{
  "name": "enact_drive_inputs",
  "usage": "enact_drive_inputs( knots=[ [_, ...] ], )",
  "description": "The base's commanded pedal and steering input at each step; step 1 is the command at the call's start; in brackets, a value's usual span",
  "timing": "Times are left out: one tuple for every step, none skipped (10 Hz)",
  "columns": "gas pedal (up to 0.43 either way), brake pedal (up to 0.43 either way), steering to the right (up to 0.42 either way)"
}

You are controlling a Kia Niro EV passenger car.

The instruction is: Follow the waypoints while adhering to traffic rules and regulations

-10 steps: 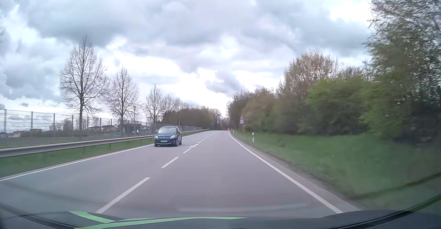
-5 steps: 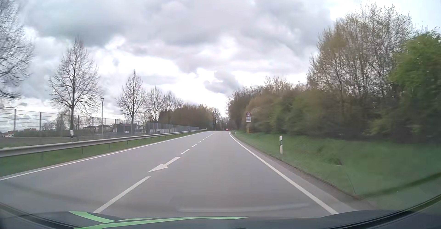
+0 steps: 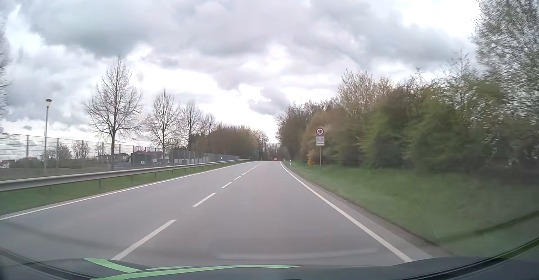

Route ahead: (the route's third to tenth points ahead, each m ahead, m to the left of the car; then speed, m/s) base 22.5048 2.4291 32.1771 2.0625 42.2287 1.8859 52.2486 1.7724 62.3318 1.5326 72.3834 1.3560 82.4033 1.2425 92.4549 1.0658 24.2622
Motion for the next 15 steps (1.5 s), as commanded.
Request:
enact_drive_inputs(
  knots=[
    [0.24, 0.0, 0.002],
    [0.24, 0.0, 0.002],
    [0.24, 0.0, 0.002],
    [0.24, 0.0, 0.002],
    [0.24, 0.0, 0.002],
    [0.24, 0.0, 0.002],
    [0.24, 0.0, 0.002],
    [0.24, 0.0, 0.002],
    [0.24, 0.0, 0.002],
    [0.24, 0.0, 0.003],
    [0.228, 0.0, 0.003],
    [0.228, 0.0, 0.003],
    [0.228, 0.0, 0.003],
    [0.228, 0.0, 0.003],
    [0.228, 0.0, 0.004]
  ],
)
